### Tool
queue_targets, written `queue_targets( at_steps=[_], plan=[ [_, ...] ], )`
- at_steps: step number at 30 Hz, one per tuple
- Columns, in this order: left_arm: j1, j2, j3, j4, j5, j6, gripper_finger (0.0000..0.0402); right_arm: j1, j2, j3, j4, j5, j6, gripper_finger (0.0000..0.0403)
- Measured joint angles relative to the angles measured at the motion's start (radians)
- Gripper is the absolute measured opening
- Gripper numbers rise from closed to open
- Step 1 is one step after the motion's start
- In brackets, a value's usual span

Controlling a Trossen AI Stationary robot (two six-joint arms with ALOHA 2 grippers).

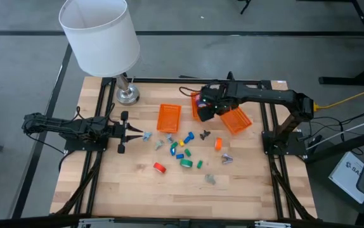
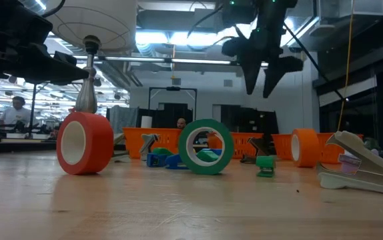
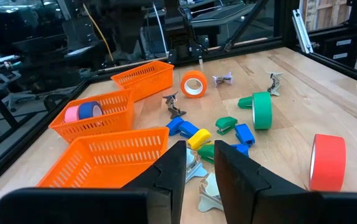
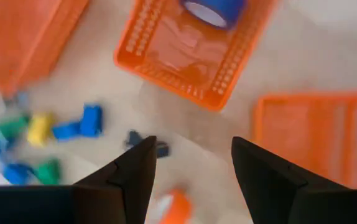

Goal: Pick and place Stapler, Stapler remover, tape
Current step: Put the orange adhesive tape into the middle orange bin

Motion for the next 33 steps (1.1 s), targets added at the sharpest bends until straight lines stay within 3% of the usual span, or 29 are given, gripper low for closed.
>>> queue_targets(
  at_steps=[6,16,26,33],
  plan=[
    [0.000,0.000,0.000,0.000,0.000,0.000,0.0077,0.067,0.005,-0.008,-0.013,-0.099,0.267,0.0213],
    [0.000,0.000,0.000,0.000,0.000,0.000,0.0077,0.214,0.002,-0.008,-0.055,-0.009,0.547,0.0213],
    [0.000,0.000,0.000,0.000,0.000,0.000,0.0077,0.282,0.002,-0.008,-0.118,-0.021,0.613,0.0213],
    [0.000,0.000,0.000,0.000,0.000,0.000,0.0079,0.297,0.007,-0.008,-0.120,-0.141,0.686,0.0213]
  ],
)
